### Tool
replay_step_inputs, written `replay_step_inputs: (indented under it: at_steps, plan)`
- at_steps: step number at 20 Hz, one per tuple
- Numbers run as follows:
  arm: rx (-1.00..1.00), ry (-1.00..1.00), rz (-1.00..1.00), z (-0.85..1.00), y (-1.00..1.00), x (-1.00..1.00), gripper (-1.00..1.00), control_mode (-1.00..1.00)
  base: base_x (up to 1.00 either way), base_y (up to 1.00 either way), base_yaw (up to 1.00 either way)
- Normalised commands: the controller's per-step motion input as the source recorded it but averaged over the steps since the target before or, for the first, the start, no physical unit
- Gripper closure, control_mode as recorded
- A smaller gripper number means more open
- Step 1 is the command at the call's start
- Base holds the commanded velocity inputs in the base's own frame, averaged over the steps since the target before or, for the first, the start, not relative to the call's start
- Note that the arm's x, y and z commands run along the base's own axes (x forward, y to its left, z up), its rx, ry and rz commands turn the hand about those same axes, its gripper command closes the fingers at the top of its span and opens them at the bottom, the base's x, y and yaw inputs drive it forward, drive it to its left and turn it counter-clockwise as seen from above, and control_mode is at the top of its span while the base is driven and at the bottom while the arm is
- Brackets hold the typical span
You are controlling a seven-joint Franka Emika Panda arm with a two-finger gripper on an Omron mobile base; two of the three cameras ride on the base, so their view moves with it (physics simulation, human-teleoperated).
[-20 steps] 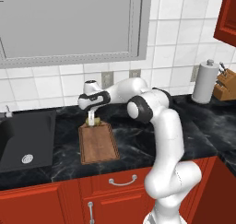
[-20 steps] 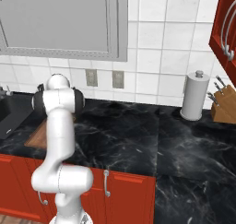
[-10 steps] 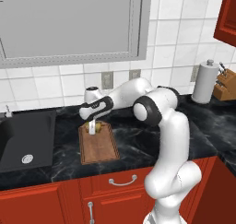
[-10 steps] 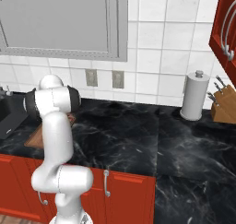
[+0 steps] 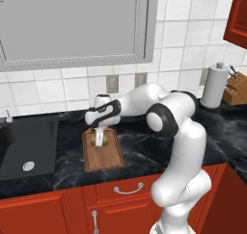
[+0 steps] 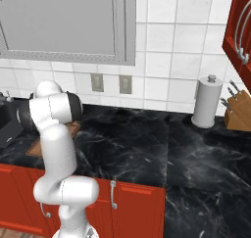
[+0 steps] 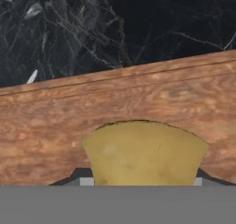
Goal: Pick up the sponge from the counter and clean the cutting board by briefly scrubbing or pressing down on the cutting board. Once finished, release the sponge.
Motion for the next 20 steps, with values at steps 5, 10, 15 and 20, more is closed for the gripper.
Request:
replay_step_inputs:
  at_steps: [5, 10, 15, 20]
  plan:
    - [0.0, 0.24, 0.0, 0.0, 0.0, -0.48, 1.0, -1.0, 0.0, 0.0, 0.0]
    - [0.0, 0.11, 0.0, -0.08, 0.0, -0.64, 1.0, -1.0, 0.0, 0.0, 0.0]
    - [0.0, -0.01, 0.0, -0.24, 0.0, -0.85, 1.0, -1.0, 0.0, 0.0, 0.0]
    - [0.0, -0.1, 0.0, -0.29, 0.0, -0.82, 1.0, -1.0, 0.0, 0.0, 0.0]
